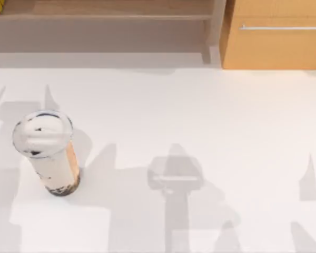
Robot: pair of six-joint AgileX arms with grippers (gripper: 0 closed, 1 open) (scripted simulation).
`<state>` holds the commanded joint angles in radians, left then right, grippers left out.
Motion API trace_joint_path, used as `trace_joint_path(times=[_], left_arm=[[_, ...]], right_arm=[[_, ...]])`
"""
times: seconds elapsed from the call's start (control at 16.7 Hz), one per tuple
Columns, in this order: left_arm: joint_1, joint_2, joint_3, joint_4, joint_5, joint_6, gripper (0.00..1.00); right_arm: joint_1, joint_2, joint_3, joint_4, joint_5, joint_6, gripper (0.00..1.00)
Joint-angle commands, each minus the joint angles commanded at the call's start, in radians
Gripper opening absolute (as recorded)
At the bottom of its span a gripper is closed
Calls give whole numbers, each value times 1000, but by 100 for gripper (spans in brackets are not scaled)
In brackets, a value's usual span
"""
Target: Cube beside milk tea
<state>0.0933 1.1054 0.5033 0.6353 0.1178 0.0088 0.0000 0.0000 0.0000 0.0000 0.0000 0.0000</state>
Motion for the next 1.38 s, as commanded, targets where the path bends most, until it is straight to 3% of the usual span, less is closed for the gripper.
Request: trace_joint_path(times=[0.3,0.54,1.08,1.38], left_arm=[[38,494,203,257,48,4,100],[58,747,312,395,73,5,100],[60,829,349,440,80,6,100],[50,909,477,395,69,6,100]], right_arm=[[0,0,0,0,0,0,100],[0,0,0,0,0,0,100],[0,0,0,0,0,0,100],[0,0,0,0,0,0,100]])
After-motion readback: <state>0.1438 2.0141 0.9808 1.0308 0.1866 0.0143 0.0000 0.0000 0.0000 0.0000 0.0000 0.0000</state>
